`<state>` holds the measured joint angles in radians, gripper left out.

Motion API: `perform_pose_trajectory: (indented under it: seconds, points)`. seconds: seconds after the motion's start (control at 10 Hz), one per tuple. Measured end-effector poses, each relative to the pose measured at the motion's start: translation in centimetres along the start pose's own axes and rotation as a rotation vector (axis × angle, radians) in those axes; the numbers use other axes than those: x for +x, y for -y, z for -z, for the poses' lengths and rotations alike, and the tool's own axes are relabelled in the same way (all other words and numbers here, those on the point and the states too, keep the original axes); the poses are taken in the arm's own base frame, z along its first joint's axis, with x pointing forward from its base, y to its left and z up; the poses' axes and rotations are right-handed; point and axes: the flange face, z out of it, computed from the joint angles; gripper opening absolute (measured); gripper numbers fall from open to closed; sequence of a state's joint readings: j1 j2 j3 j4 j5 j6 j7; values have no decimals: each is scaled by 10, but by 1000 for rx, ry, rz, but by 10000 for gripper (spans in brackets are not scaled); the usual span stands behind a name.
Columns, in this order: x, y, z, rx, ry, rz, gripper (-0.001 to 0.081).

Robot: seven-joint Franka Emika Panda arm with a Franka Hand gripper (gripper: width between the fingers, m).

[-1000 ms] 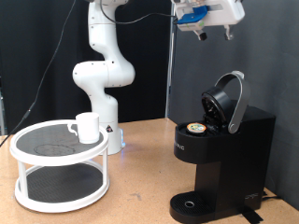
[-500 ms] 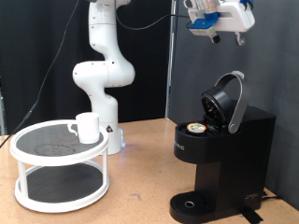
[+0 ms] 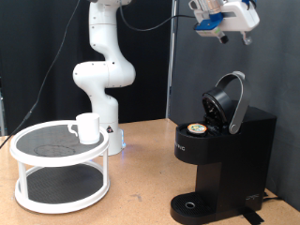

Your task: Make a cup of coffee with the keurig machine

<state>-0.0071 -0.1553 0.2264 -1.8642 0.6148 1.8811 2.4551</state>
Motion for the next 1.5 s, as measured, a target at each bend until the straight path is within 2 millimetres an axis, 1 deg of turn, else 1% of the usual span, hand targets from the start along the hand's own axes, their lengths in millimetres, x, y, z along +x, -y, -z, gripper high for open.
perform_pose_trajectory:
  seconds: [0.3, 0.6, 1.1, 1.5]
  points:
    - [-2, -16, -15, -24, -46, -16, 734]
    - [-7, -22, -27, 4, -25, -29, 734]
    - [-12, -20, -46, 32, -34, -52, 734]
    - [-11, -16, -55, 31, -51, -52, 723]
